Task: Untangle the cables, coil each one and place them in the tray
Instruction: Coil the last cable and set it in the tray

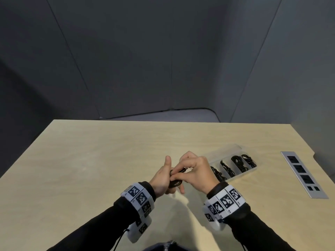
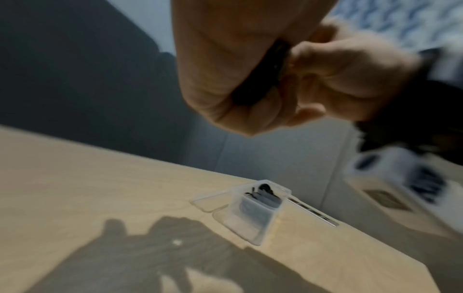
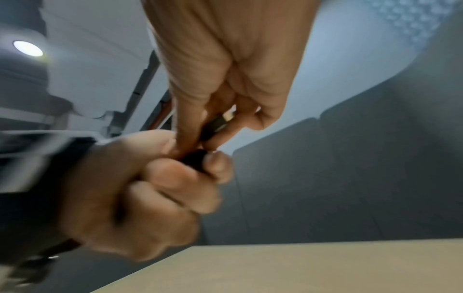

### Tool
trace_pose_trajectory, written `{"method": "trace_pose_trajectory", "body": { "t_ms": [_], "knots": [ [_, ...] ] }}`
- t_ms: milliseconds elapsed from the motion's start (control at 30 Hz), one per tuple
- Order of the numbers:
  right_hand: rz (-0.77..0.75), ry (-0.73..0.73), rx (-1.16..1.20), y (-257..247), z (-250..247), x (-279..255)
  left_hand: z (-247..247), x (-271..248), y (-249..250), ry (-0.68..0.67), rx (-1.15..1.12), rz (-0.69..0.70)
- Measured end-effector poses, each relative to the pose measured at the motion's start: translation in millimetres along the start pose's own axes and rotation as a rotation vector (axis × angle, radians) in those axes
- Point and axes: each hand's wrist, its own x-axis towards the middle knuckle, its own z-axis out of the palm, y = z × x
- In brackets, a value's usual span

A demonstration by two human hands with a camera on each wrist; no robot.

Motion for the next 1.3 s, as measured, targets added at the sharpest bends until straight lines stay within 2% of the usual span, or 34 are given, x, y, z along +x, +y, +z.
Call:
{"method": "trace_pose_trajectory", "body": {
  "t_ms": [133,200,267,400,567,633,733,867,967,1133,1233,1300],
  "knots": [
    [0.091,-0.006,0.088,5.8,1.2,3.8,0.2,6.2,3.8,-0.014,0.016,0.101],
    [0.154,-0.016,0.196,8.5,0.8,3.2,0.4,10.5,4.0,0.01,0.048,0.109],
    [0.155,-0.023,0.256,10.1,-1.6,1.8,-1.8,13.7,1.7,0.05,0.082,0.121],
    [0.117,0.109,0.298,10.1,-3.1,-4.3,-0.6,16.7,-6.0,0.111,0.12,0.114],
    [0.166,0.28,0.194,16.6,2.4,-7.8,10.6,11.6,-6.9,0.052,0.061,0.116],
    [0.07,0.294,0.061,18.4,1.4,-6.0,11.9,11.4,-9.7,0.055,0.033,0.105],
    [-0.134,0.187,-0.164,17.9,3.0,-5.6,9.5,11.7,-14.6,0.084,0.003,0.101],
    [-0.057,-0.151,-0.343,20.1,4.5,-10.1,5.6,5.5,-9.3,0.072,0.062,0.131],
    [-0.001,-0.255,-0.375,19.9,4.7,-12.5,2.5,3.3,-17.3,0.041,0.145,0.087],
    [0.089,-0.246,-0.25,19.5,5.9,-19.3,1.5,-3.3,-28.6,-0.007,0.36,0.153],
    [0.176,-0.188,0.018,17.3,6.3,-18.6,-1.1,-4.5,-20.3,0.001,0.344,0.195],
    [0.219,-0.046,0.252,14.2,7.7,-16.4,-1.9,-1.3,-9.8,0.076,0.276,0.224]
  ]
}}
